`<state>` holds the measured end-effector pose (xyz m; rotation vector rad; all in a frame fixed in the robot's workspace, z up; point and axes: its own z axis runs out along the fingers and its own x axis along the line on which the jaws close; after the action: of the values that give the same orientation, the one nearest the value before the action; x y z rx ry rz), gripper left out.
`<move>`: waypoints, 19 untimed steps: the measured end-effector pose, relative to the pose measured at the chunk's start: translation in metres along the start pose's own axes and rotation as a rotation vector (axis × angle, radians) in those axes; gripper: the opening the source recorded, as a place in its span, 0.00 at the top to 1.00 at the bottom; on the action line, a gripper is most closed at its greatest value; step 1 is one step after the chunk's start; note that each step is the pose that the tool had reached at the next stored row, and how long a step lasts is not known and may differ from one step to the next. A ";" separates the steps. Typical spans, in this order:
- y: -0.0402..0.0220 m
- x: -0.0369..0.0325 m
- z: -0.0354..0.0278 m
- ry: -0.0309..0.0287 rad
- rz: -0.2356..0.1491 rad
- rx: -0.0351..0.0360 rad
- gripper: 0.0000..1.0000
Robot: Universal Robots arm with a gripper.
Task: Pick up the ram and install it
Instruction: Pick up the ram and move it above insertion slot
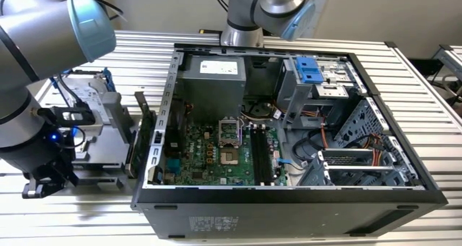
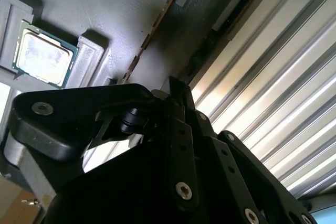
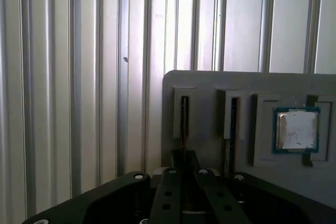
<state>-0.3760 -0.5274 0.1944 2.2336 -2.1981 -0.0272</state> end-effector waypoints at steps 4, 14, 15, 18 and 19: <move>0.0001 0.0000 -0.0044 -0.0001 0.000 0.0001 1.00; 0.0003 -0.0001 -0.0184 -0.0002 0.000 0.0002 1.00; 0.0004 -0.0002 -0.0200 -0.0001 0.000 0.0001 1.00; 0.0004 -0.0002 -0.0239 0.0000 0.000 0.0001 1.00; 0.0005 -0.0002 -0.0251 0.0000 0.000 0.0000 1.00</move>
<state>-0.3761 -0.5273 0.2195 2.2337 -2.1982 -0.0272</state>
